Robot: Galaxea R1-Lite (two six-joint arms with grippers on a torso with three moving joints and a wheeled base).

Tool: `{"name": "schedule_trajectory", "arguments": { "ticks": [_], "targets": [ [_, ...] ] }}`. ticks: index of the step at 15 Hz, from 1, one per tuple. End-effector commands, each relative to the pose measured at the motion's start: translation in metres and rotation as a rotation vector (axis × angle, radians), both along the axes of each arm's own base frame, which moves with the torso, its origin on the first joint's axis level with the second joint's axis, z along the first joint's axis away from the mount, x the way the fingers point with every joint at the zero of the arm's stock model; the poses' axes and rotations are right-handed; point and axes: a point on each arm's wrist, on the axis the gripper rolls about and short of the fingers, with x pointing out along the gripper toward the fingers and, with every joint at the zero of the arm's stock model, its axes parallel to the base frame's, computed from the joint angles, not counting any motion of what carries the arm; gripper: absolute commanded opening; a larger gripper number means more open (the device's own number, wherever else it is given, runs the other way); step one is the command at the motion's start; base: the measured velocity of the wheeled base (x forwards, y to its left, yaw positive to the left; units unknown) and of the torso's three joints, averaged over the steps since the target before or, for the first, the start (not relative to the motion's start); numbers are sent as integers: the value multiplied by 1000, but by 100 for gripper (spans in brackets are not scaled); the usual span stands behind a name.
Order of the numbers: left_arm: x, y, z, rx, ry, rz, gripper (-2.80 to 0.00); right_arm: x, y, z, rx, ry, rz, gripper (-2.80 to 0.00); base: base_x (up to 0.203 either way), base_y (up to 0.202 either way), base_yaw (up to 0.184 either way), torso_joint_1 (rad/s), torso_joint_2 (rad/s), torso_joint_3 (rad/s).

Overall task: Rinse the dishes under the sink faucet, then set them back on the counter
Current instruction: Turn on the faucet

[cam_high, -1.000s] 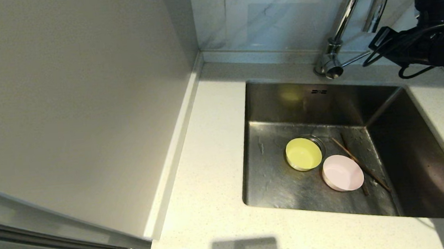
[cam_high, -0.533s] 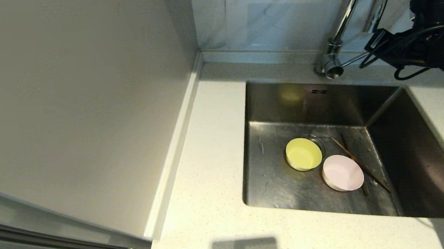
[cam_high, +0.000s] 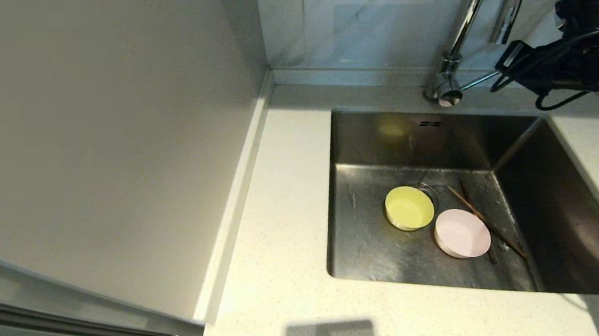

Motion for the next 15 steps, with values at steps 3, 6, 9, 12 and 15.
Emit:
{"name": "schedule_trajectory", "arguments": {
  "ticks": [3,6,9,12,15],
  "targets": [
    [0,0,0,0,-3,0,-280,-6,1,2,12,32,36,-280,0,0,0,0,0,0],
    [0,0,0,0,-3,0,-280,-13,2,4,23,64,74,-280,0,0,0,0,0,0],
    [0,0,0,0,-3,0,-280,-14,0,4,21,74,71,-280,0,0,0,0,0,0],
    [0,0,0,0,-3,0,-280,-13,-3,3,-17,76,8,-280,0,0,0,0,0,0],
    [0,0,0,0,-3,0,-280,-15,-9,10,-99,28,-11,-280,0,0,0,0,0,0]
  ]
}}
